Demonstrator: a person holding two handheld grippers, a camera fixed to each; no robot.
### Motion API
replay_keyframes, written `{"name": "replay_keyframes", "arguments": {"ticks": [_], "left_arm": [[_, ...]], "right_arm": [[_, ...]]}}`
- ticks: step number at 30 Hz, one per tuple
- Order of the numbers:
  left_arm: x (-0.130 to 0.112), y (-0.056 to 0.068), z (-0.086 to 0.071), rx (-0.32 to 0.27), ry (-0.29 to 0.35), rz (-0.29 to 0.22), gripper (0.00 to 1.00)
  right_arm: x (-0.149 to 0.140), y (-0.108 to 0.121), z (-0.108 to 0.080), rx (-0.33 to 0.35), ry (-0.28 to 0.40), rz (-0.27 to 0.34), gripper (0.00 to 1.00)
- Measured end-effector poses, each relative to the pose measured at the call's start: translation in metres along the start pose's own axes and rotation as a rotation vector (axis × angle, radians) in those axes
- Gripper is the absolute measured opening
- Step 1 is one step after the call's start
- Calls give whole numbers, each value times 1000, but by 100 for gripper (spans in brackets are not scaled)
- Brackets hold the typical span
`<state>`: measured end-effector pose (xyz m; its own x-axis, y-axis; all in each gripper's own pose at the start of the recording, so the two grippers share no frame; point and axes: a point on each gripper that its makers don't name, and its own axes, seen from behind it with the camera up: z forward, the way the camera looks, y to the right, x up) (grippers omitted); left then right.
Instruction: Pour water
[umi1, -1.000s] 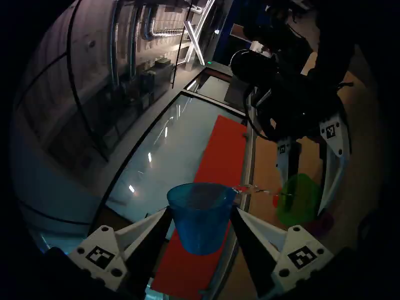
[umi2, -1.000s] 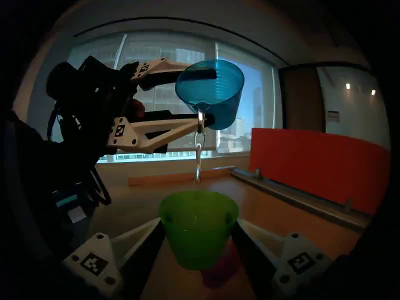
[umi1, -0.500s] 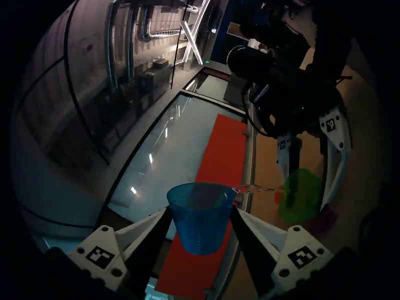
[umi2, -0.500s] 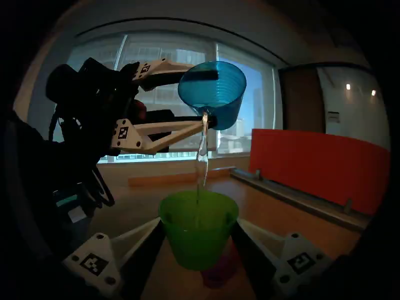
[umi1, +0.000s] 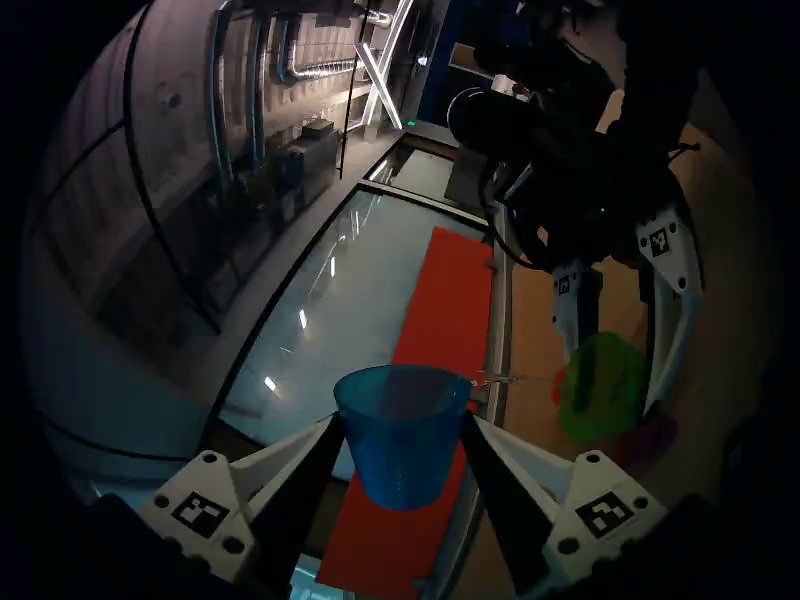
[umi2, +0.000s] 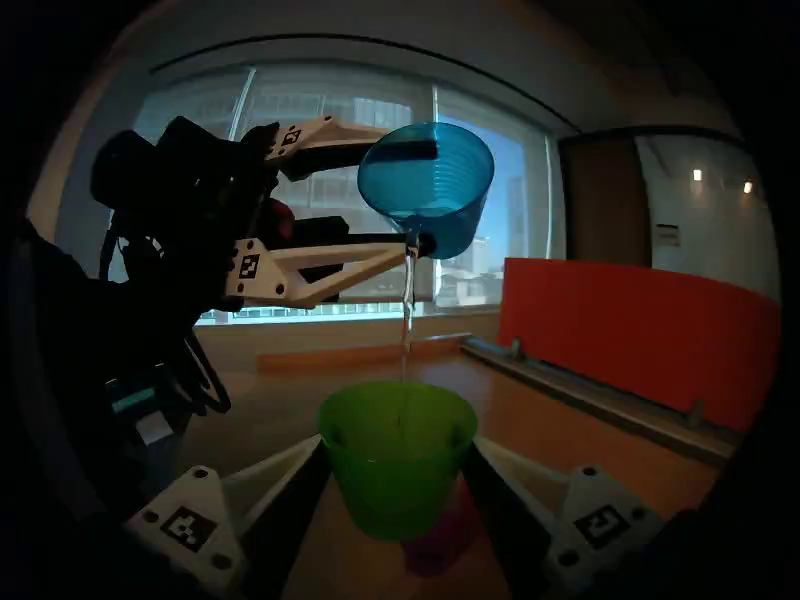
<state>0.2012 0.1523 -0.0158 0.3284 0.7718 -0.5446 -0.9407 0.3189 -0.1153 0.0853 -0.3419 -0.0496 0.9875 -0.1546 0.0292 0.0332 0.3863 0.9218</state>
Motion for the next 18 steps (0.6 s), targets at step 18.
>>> {"name": "replay_keyframes", "arguments": {"ticks": [18], "left_arm": [[1,-4,1,8,4,45,83]], "right_arm": [[-3,1,1,1,2,4,87]]}}
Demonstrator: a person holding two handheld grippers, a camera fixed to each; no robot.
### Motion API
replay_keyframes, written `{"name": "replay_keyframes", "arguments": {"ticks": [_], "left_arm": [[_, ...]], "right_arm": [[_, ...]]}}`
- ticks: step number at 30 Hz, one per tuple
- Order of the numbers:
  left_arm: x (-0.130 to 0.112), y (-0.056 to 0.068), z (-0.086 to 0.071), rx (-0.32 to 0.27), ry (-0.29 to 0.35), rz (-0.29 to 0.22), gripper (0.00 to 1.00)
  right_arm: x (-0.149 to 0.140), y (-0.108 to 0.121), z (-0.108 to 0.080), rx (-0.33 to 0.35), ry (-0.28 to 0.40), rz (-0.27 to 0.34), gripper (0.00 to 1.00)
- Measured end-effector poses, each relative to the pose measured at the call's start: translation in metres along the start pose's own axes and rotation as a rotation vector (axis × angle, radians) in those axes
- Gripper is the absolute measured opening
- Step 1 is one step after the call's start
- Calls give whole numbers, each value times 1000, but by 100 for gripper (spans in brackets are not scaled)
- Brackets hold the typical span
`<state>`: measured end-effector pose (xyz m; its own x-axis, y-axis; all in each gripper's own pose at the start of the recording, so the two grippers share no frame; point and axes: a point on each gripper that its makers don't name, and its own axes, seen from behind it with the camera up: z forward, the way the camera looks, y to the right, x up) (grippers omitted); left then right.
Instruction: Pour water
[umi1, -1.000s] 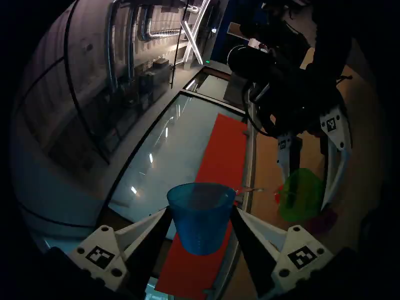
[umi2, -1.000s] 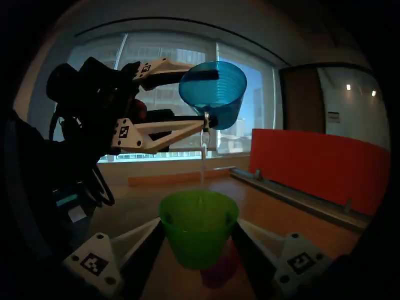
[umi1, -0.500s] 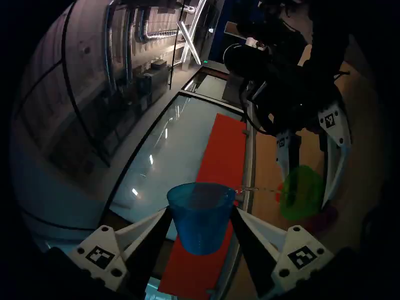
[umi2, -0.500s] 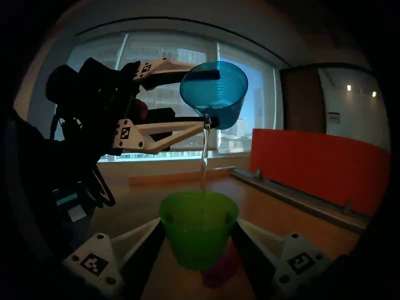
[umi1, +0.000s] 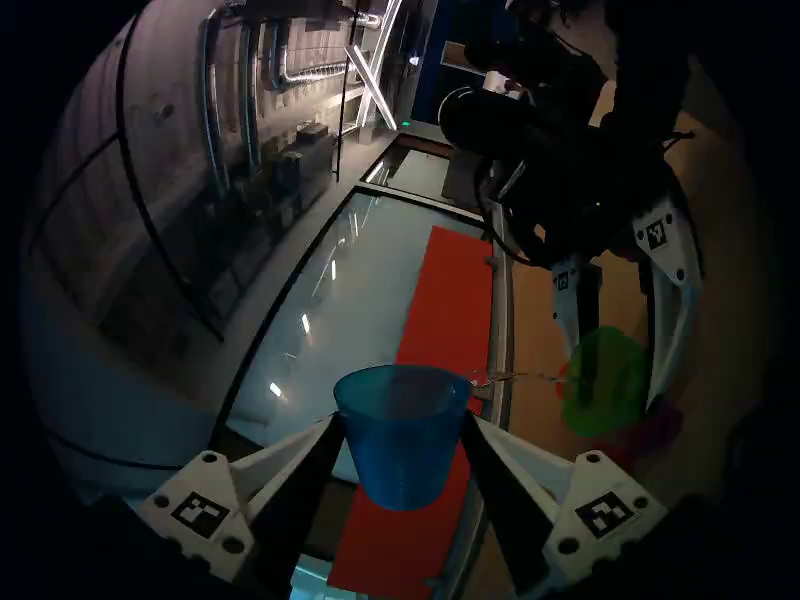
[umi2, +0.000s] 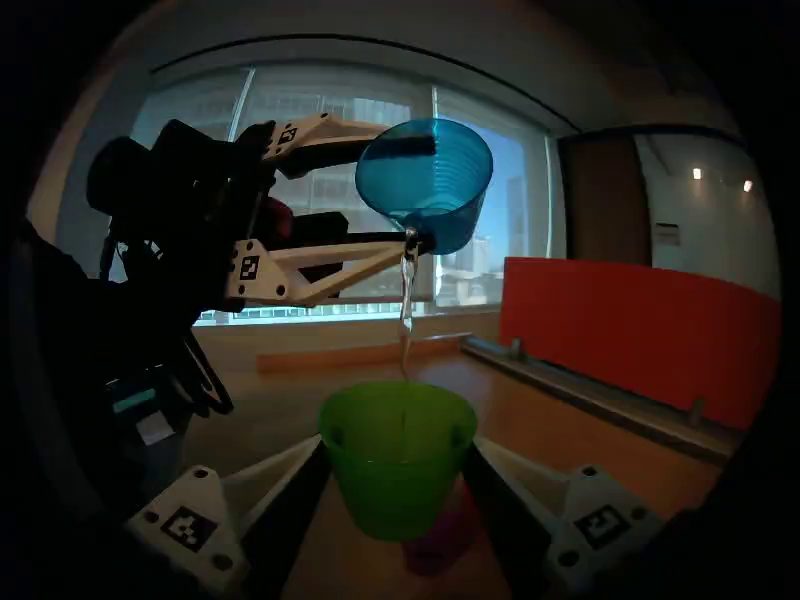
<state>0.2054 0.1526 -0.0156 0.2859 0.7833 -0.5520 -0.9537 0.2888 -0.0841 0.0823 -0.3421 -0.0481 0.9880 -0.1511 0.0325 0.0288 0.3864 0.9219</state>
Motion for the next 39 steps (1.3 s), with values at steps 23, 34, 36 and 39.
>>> {"name": "replay_keyframes", "arguments": {"ticks": [23,34,36,39], "left_arm": [[4,-1,4,15,6,87,83],[6,-1,3,26,5,120,83],[7,0,3,25,6,126,83],[8,0,4,22,8,134,83]], "right_arm": [[0,1,-2,-4,3,0,87],[1,1,-3,-6,5,-1,87],[1,1,-3,-6,6,0,87],[1,1,-3,-6,6,1,87]]}}
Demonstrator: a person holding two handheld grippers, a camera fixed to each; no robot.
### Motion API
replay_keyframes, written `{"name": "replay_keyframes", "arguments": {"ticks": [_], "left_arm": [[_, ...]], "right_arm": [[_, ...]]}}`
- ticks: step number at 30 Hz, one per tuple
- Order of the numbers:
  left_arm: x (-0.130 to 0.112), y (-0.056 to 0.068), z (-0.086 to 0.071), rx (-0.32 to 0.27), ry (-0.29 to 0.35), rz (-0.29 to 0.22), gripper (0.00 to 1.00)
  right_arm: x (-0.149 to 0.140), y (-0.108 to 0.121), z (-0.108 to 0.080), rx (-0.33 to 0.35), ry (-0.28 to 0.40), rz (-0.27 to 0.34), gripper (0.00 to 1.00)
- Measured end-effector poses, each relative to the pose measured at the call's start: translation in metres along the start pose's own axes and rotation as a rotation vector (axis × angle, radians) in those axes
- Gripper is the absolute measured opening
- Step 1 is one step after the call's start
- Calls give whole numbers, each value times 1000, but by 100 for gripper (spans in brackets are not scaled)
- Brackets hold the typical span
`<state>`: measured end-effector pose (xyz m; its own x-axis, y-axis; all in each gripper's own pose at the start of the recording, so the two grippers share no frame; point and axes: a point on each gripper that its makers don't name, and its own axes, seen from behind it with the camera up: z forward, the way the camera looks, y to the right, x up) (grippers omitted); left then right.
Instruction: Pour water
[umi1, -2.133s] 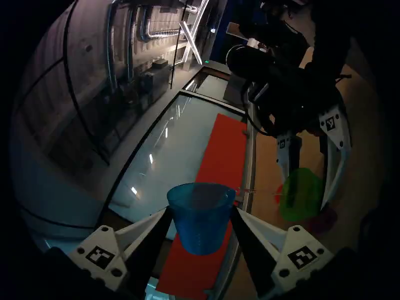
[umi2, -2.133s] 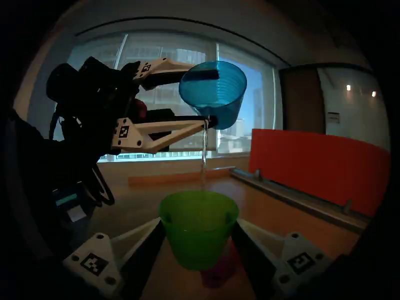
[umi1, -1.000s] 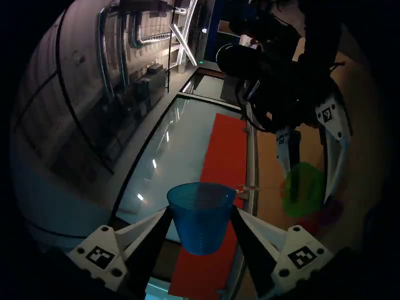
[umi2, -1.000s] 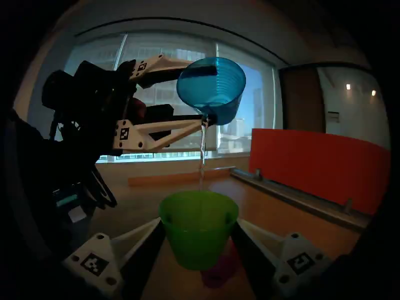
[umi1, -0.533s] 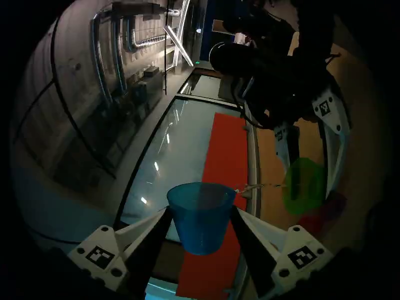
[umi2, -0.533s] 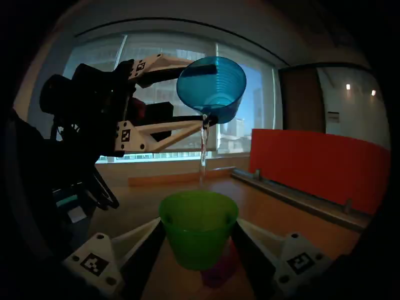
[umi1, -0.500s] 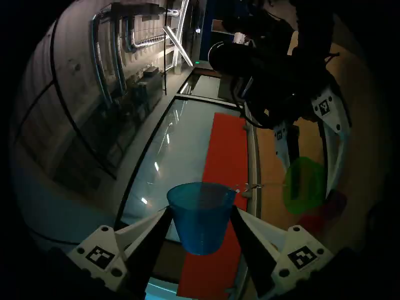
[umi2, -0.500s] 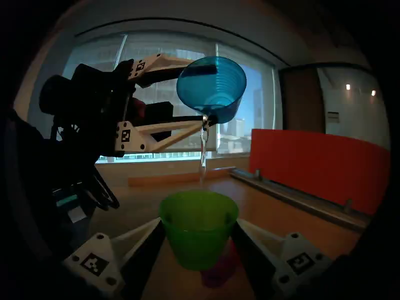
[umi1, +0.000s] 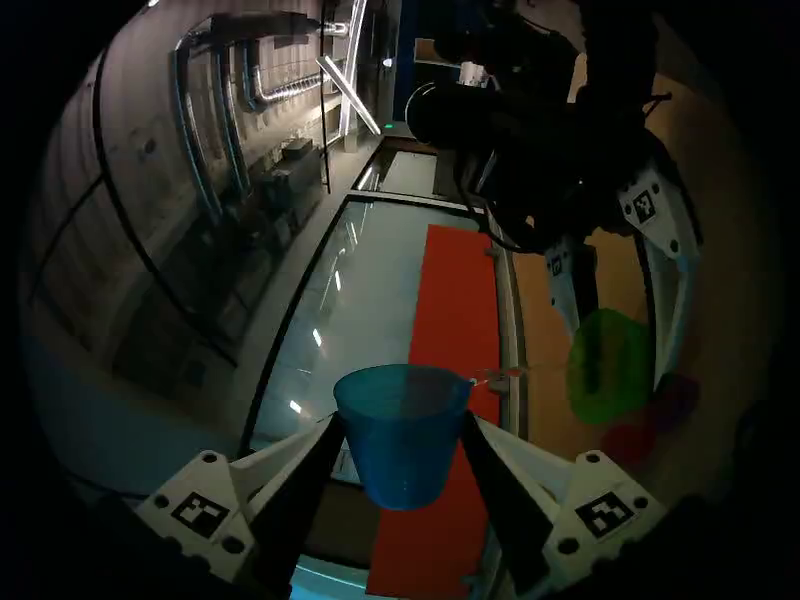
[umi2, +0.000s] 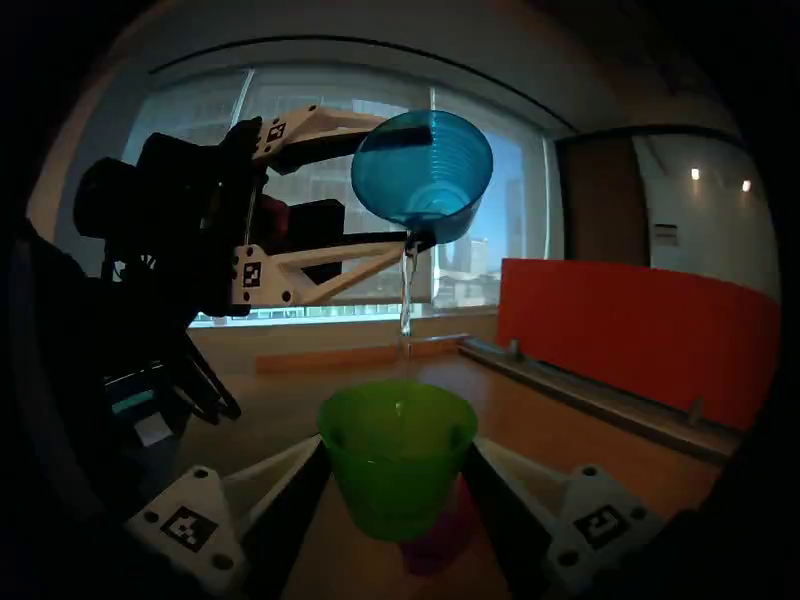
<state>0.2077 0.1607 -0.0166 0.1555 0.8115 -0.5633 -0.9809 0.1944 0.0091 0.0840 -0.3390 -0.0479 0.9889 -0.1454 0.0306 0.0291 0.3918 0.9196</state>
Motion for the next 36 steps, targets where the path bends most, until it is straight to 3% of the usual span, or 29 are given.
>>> {"name": "replay_keyframes", "arguments": {"ticks": [18,36], "left_arm": [[2,2,4,-11,4,62,83],[12,-2,-3,-5,8,187,83]], "right_arm": [[2,2,0,-5,7,-2,87],[2,5,-3,-14,11,0,87]]}}
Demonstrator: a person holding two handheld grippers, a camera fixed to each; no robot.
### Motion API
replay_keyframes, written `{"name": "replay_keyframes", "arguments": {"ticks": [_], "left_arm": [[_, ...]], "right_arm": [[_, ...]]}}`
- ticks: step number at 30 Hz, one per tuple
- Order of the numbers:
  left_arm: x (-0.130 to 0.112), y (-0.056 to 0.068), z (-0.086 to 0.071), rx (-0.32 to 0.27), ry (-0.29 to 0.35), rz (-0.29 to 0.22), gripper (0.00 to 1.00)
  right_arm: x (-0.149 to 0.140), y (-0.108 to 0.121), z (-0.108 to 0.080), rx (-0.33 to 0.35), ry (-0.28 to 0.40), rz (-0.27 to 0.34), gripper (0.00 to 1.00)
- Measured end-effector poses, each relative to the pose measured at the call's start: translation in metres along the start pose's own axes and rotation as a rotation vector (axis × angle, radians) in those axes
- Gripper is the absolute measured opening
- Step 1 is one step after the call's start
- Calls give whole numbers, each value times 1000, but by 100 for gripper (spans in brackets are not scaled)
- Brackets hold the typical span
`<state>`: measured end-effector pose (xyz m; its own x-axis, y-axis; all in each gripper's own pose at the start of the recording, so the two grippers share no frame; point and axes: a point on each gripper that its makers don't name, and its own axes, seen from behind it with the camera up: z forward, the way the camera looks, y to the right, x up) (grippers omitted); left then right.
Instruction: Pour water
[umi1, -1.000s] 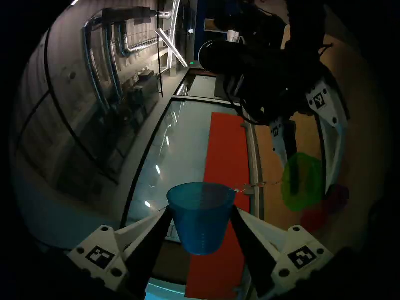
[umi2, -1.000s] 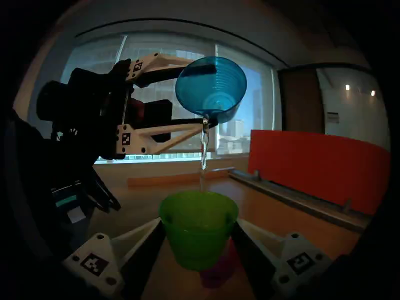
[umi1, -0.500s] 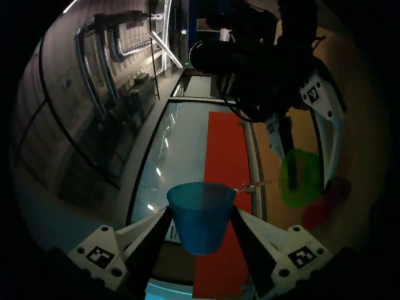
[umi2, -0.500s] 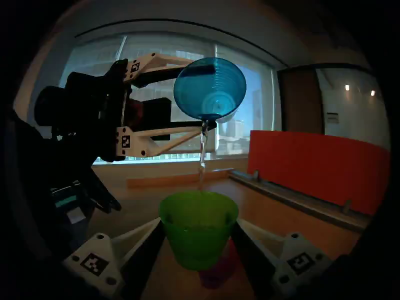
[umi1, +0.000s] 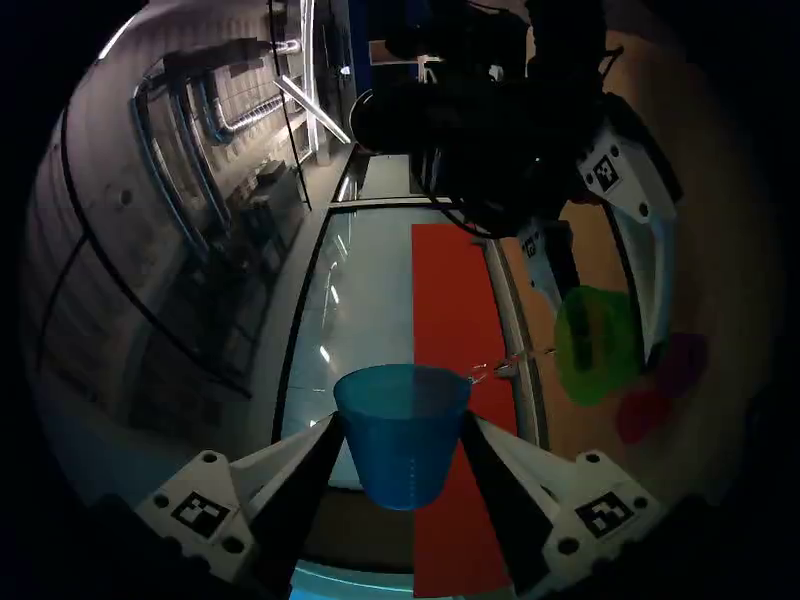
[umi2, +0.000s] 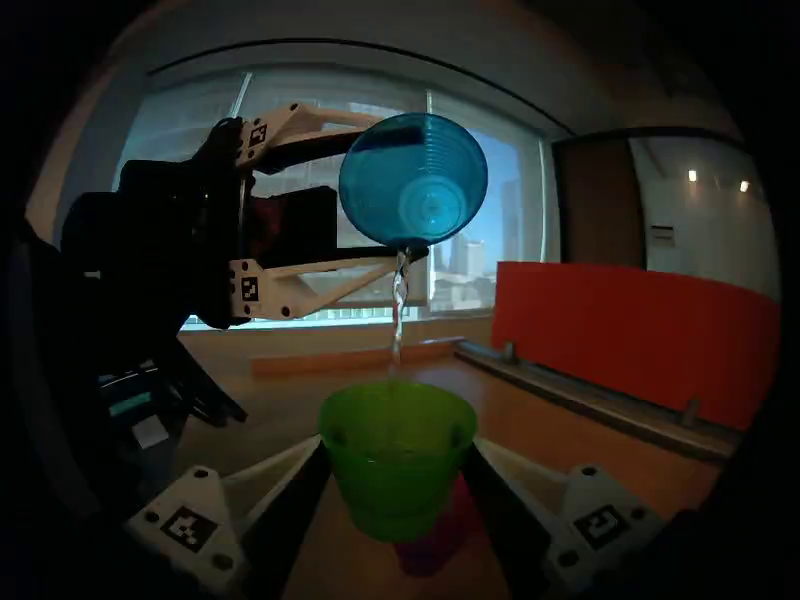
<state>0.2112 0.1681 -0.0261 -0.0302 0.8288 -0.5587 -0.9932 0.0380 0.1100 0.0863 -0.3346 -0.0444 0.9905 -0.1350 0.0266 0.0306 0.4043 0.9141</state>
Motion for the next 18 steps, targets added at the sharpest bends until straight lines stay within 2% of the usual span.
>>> {"name": "replay_keyframes", "arguments": {"ticks": [11,18], "left_arm": [[8,10,-6,-1,-2,22,83],[10,12,-7,0,0,23,83]], "right_arm": [[-1,1,-1,-2,3,1,87],[1,1,-1,-3,6,2,87]]}}
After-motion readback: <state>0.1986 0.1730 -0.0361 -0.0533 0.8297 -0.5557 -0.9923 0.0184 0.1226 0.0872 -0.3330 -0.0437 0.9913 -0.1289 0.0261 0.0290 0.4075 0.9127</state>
